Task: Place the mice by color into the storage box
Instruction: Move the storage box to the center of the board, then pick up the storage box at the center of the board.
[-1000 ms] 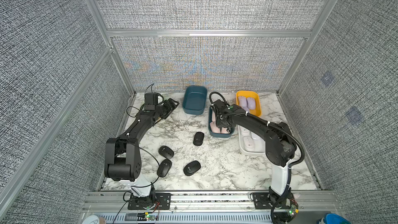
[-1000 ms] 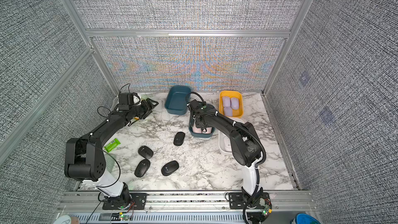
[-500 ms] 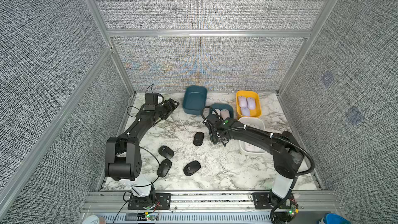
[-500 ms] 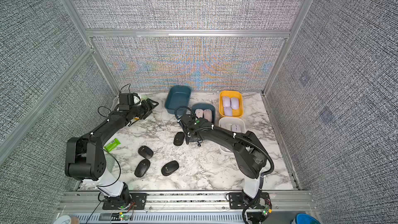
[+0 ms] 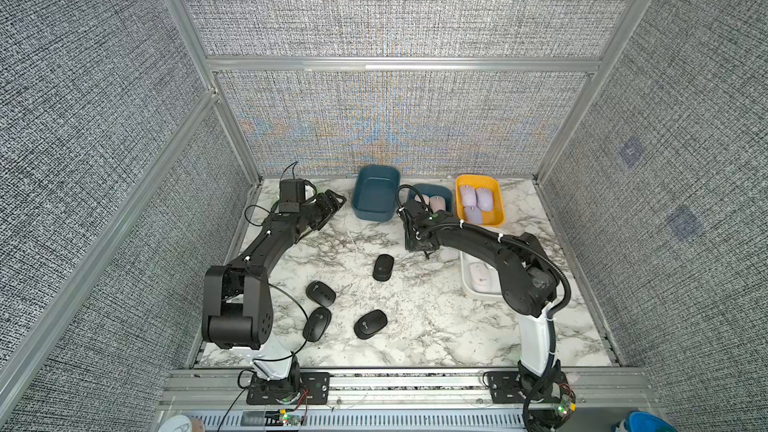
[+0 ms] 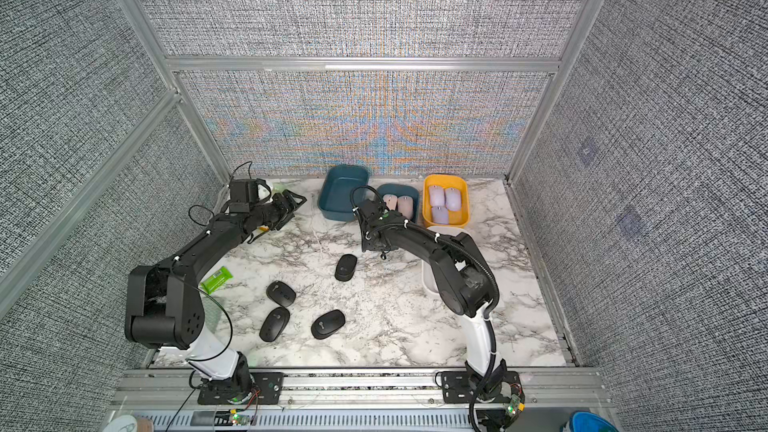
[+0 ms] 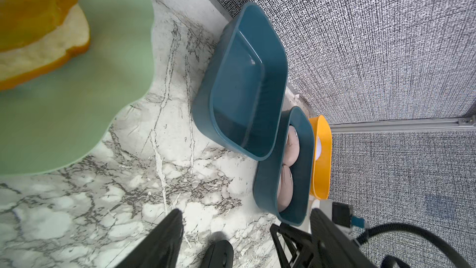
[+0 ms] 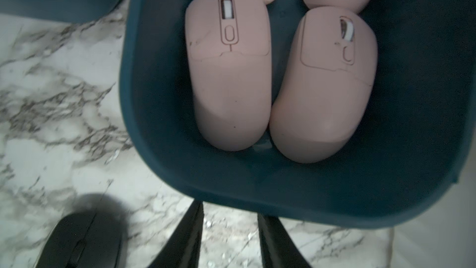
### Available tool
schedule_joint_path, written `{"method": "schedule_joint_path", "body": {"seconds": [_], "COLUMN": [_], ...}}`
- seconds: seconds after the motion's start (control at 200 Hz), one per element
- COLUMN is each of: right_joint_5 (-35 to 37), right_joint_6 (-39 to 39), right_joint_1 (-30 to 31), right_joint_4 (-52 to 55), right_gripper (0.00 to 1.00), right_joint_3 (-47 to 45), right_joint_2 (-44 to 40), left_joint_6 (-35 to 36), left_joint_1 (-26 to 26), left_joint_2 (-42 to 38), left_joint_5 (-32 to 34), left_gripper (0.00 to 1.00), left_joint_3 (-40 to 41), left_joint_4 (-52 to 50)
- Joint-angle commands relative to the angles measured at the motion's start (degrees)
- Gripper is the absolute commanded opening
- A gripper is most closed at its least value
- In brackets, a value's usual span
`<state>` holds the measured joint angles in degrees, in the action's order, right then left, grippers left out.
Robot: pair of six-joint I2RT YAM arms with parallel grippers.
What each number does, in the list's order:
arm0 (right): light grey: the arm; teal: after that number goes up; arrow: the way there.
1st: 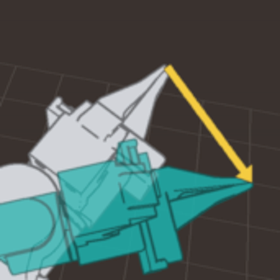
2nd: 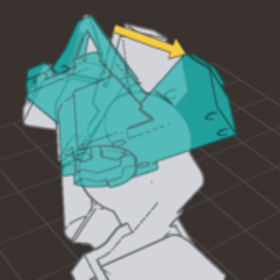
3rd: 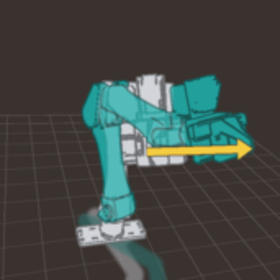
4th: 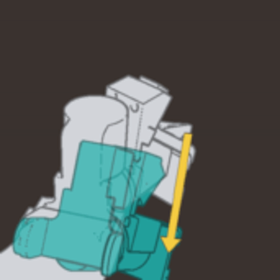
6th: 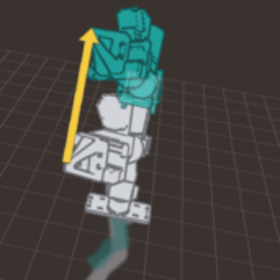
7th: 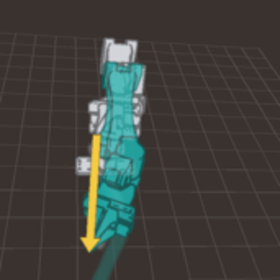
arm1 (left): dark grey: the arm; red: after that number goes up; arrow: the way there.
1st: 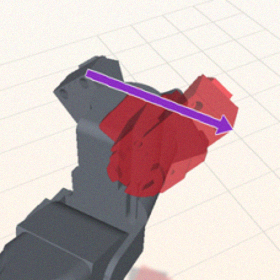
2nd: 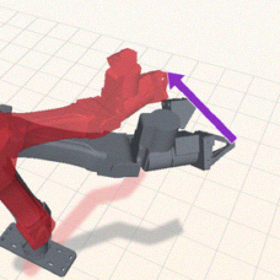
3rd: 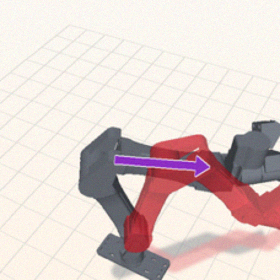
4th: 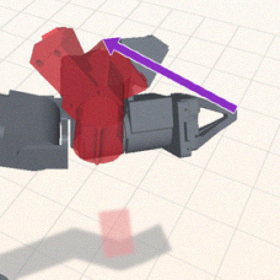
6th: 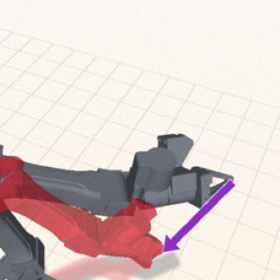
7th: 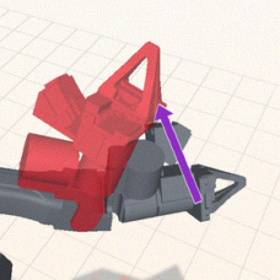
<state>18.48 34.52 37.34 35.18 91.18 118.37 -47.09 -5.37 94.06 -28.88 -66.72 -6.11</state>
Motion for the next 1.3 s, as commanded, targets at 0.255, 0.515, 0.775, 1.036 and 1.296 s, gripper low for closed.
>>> {"method": "schedule_joint_path", "body": {"seconds": [0.255, 0.515, 0.775, 1.036, 1.296], "right_joint_5": [4.8, 4.0, 4.4, 0.6, -3.8], "right_joint_6": [-1.0, -2.4, -3.1, -5.3, -7.7], "right_joint_1": [-4.5, -3.7, -0.7, -0.7, -1.7], "right_joint_4": [1.3, 1.6, -0.7, -7.6, -10.9], "right_gripper": [0.40, 0.40, 0.42, 0.48, 0.58], "right_joint_3": [4.9, 3.6, -8.4, -23.0, -30.4], "right_joint_2": [1.8, -2.0, -15.2, -27.6, -34.3], "left_joint_6": [0.4, 0.8, 4.3, 17.3, 20.4], "left_joint_1": [0.0, 0.0, -0.7, -7.6, -11.3], "left_joint_2": [-0.1, 0.4, 2.8, 11.1, 23.2], "left_joint_5": [-0.7, -0.9, 0.0, 18.3, 28.2], "left_gripper": [0.79, 0.79, 0.77, 0.73, 0.73], "left_joint_3": [-0.2, -0.3, -2.4, -13.6, -27.1], "left_joint_4": [0.8, 0.9, -0.7, -14.6, -19.0]}}
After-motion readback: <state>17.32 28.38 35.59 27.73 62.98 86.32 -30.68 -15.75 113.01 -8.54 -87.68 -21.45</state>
